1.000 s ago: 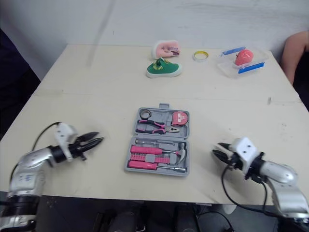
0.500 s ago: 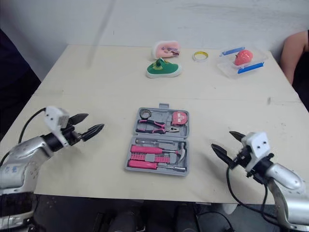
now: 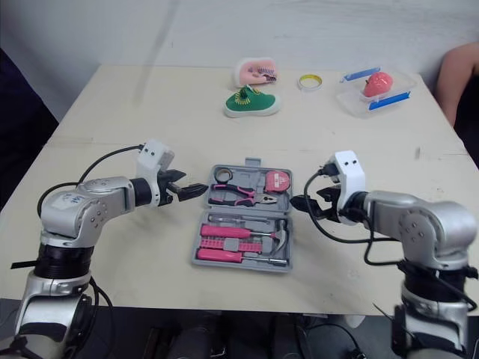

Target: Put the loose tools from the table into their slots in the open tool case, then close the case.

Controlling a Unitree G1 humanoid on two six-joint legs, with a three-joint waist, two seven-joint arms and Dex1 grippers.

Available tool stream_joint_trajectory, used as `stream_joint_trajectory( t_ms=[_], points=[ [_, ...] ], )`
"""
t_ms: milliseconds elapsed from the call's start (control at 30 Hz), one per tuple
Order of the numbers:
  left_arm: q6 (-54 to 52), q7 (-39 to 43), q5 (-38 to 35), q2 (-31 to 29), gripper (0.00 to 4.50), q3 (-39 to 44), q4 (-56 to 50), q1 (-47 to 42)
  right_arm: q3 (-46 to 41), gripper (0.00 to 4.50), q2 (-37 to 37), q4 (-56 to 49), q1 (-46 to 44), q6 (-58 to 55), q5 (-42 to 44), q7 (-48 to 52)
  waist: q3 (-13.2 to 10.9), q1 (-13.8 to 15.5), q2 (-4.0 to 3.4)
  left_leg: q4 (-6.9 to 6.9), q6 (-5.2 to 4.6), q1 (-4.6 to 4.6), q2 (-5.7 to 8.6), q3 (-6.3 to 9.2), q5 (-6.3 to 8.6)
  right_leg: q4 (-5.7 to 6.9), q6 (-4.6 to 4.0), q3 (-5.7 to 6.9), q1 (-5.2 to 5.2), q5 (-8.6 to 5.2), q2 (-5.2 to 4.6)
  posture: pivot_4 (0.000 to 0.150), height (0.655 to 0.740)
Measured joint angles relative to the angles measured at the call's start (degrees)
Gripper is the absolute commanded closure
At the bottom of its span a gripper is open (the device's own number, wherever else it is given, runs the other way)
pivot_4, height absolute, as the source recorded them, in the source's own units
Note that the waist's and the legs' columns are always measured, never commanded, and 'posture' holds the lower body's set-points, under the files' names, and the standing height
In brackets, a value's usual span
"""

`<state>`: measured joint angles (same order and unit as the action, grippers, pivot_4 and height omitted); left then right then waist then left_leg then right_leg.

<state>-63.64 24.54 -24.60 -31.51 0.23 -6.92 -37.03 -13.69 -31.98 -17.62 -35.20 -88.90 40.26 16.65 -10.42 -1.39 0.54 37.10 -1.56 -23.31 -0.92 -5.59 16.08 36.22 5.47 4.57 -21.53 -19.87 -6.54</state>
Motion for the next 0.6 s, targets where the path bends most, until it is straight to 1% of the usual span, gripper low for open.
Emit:
stream_joint_trajectory(
  t_ms=[100,267,600],
  points=[
    [-0.82,-0.34,0.71,0.48,0.04,-1.42,1.53,-1.05,1.95,0.0,1.85,2.39,-3.18,-2.71,-1.15,-3.09,0.0,0.13,0.0,-0.01,0.02,0.01,0.02,0.0,-0.04,0.08,0.0,-0.01,-0.02,0.0,-0.01,0.15,0.74],
    [-0.58,-1.74,2.8,4.34,0.04,-2.95,6.71,-1.72,3.64,0.0,5.98,7.18,-6.3,-3.31,-2.21,-8.81,-0.01,0.21,0.01,-0.01,0.03,-0.02,0.04,-0.02,-0.07,0.13,0.0,-0.02,-0.07,0.0,-0.01,0.15,0.74],
    [2.16,-2.15,6.63,5.9,0.04,-4.61,10.03,-3.83,4.6,0.0,6.02,11.58,-7.16,-3.32,-2.18,-13.57,-0.01,0.06,0.01,-0.01,0.05,0.01,0.04,-0.07,-0.1,0.19,0.0,-0.04,-0.07,0.0,-0.01,0.15,0.74]
  ],
)
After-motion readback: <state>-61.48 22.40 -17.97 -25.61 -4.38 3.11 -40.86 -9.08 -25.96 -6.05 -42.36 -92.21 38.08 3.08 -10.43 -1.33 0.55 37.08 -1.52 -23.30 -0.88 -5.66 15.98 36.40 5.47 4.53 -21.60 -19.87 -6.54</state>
